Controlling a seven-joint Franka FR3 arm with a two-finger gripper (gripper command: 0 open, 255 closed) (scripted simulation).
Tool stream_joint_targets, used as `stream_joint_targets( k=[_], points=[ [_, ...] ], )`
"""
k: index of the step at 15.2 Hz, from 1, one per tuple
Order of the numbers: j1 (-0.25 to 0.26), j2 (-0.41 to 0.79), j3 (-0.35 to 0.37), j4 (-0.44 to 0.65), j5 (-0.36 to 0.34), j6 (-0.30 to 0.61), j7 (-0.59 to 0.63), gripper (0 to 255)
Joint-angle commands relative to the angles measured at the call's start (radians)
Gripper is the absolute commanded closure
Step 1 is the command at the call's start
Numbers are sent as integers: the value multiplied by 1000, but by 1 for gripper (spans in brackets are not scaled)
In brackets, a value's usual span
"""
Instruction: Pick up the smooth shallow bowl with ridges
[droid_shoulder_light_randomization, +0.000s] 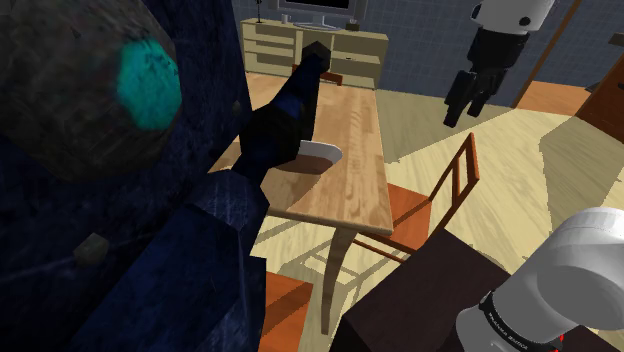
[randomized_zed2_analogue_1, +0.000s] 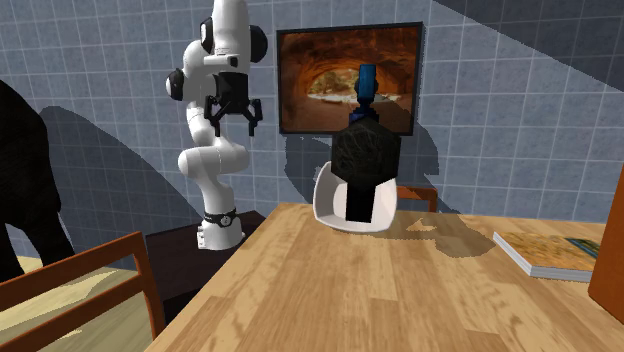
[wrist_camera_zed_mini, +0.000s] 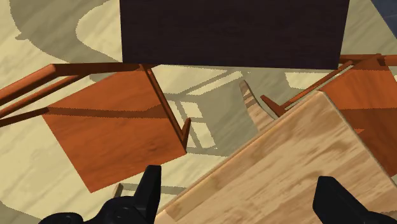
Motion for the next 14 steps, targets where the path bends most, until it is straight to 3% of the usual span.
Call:
stream_joint_targets(
  k=[1, 14],
  points=[
    [0, 0, 0, 0, 0, 0, 0, 0],
    [94, 406, 171, 241, 52, 150, 75, 0]
  ],
)
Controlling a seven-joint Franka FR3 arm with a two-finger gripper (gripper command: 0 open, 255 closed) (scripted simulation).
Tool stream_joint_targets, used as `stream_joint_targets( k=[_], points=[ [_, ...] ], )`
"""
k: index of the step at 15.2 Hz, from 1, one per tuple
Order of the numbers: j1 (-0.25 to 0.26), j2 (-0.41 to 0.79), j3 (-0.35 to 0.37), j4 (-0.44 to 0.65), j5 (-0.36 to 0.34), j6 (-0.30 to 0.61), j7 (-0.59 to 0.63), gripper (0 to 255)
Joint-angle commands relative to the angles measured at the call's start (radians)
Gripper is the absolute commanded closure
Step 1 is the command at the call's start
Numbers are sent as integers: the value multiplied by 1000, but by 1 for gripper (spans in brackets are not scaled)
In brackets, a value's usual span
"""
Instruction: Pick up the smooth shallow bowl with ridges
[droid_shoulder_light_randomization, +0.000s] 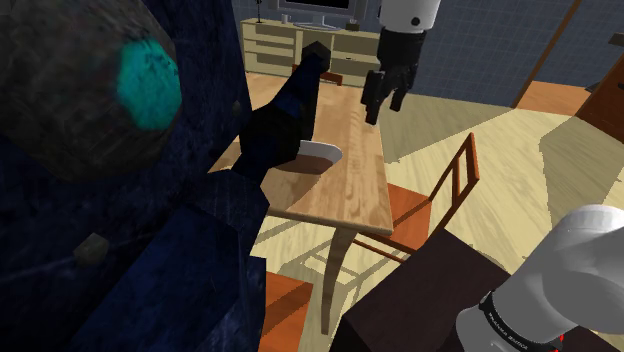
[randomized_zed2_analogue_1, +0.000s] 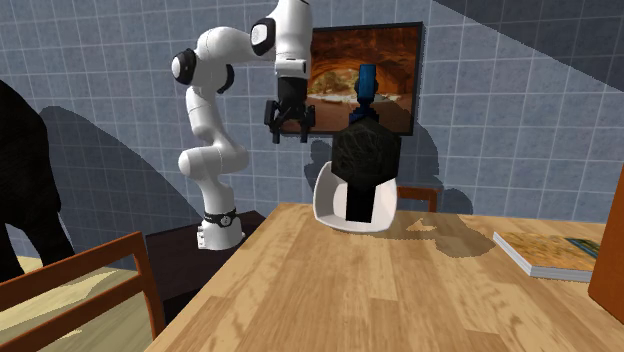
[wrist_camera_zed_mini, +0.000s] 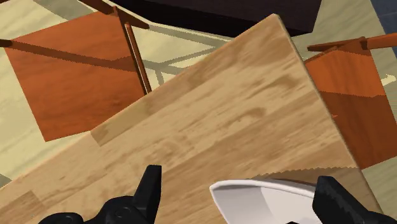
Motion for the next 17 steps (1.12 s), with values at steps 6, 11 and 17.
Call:
stream_joint_targets(
  k=[6, 11, 17],
  points=[
    [41, 231, 90, 183, -21, 36, 48, 0],
    [77, 408, 149, 351, -64, 31, 88, 0],
    [144, 639, 205, 599, -144, -14, 134, 0]
  ],
)
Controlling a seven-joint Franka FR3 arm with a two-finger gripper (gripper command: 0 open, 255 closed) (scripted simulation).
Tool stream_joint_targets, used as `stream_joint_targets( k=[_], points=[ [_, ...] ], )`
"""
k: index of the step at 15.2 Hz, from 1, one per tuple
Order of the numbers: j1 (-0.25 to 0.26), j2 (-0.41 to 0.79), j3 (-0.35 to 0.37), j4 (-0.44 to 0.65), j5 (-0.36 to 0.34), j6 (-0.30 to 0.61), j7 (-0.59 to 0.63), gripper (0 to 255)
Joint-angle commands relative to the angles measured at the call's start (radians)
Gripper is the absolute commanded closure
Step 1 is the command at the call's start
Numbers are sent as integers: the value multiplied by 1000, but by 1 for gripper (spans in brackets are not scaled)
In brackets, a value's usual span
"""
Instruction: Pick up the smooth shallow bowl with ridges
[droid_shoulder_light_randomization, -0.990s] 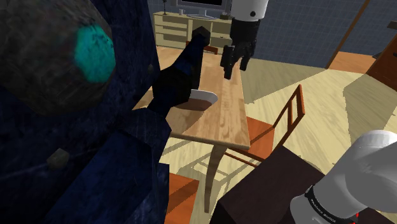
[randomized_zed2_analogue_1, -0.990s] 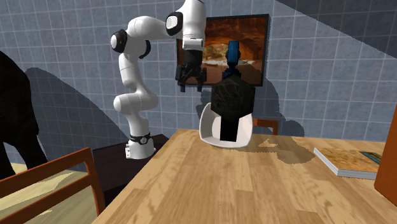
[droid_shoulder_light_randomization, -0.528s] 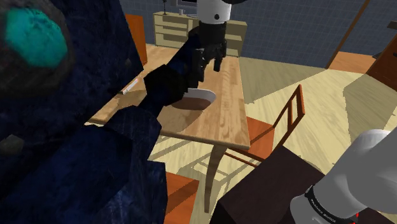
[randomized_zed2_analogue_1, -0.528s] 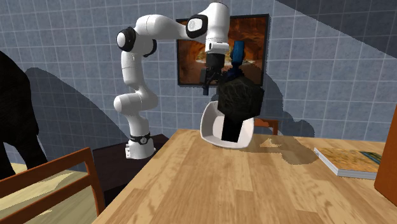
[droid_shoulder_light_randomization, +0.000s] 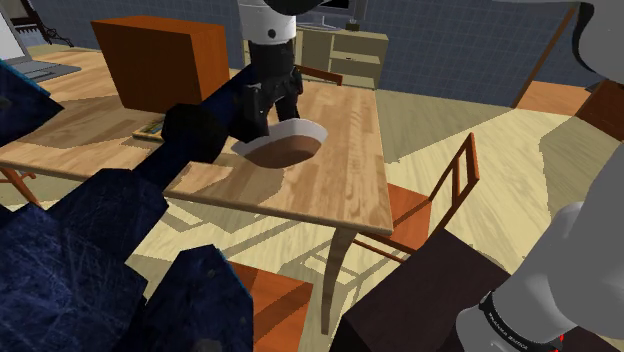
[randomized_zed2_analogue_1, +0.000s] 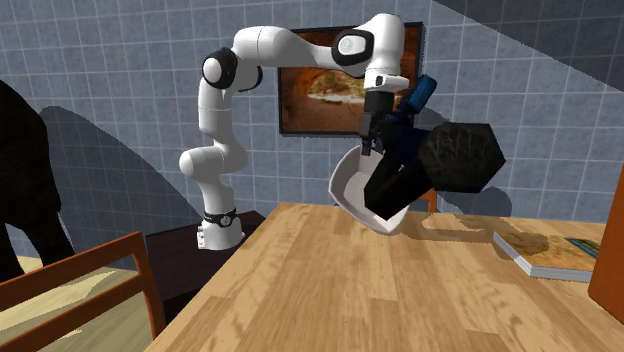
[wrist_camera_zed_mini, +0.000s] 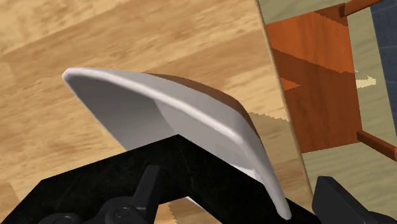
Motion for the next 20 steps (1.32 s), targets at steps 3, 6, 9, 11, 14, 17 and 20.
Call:
stream_joint_targets(
  k=[3, 6, 9, 11, 14, 17, 20],
  points=[
    [27, 79, 14, 74, -28, -2, 11, 0],
    [24, 75, 13, 29, -27, 39, 14, 0],
    [22, 74, 12, -20, -28, 88, 19, 0],
    [21, 74, 12, -20, -28, 88, 19, 0],
    [23, 65, 14, -29, -25, 87, 22, 255],
    [28, 72, 17, -12, -27, 76, 29, 255],
    [27, 62, 17, -30, -24, 85, 30, 255]
  ],
)
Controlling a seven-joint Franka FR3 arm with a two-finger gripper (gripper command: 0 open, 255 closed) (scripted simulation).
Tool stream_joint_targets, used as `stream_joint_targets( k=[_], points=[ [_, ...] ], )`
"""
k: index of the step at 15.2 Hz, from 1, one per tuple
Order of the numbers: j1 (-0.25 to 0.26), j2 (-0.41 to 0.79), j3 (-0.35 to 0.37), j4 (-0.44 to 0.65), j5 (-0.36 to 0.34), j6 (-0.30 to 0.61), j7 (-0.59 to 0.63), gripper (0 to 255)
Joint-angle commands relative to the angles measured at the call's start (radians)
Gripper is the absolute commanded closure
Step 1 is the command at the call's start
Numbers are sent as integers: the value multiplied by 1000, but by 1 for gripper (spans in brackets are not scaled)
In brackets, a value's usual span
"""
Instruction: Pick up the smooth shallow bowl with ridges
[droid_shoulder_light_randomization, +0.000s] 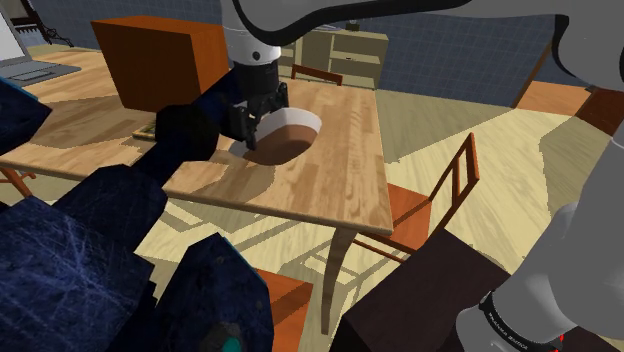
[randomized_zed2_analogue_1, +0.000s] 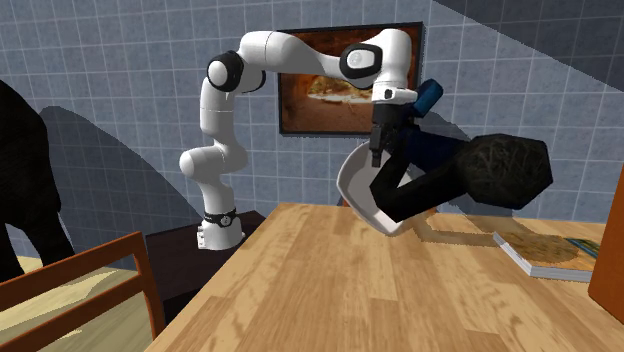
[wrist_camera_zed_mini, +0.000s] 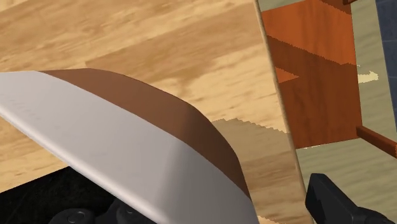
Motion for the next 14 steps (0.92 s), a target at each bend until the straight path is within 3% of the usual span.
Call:
stream_joint_targets(
  k=[1, 14],
  points=[
    [-3, 19, -2, -10, 1, 9, -8, 255],
    [12, 40, 1, 194, -4, -174, -21, 255]
  ],
)
